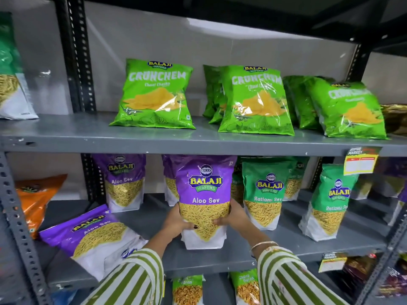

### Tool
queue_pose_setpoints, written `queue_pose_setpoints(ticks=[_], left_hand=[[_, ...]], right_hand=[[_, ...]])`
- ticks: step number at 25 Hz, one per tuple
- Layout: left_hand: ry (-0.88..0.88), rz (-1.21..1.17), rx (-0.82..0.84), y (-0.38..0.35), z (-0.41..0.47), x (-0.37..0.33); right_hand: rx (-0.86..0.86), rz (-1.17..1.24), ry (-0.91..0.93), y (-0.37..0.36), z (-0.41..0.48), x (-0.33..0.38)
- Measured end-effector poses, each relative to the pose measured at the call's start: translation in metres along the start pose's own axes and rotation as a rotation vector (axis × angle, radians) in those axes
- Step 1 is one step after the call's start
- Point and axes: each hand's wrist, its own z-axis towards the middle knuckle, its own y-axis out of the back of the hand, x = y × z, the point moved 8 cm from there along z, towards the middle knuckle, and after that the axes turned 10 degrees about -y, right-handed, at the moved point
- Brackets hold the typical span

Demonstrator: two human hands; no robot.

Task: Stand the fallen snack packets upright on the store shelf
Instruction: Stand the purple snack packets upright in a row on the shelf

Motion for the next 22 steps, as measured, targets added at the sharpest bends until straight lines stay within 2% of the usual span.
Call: queue_pose_setpoints(ticks=[4,11,22], left_hand=[[-0.043,0.068,-0.063,0.004,-0.001,-0.014],[-0.011,0.037,-0.162,-0.004,0.017,0.002],[0.017,0.083,-0.272,-0.031,0.059,0.051]], right_hand=[[-0.047,0.004,0.054,0.005,0.003,0.005],[-0.006,-0.047,0.042,0.009,0.033,0.006],[-0.031,-0.050,0.014,0.009,0.101,-0.047]])
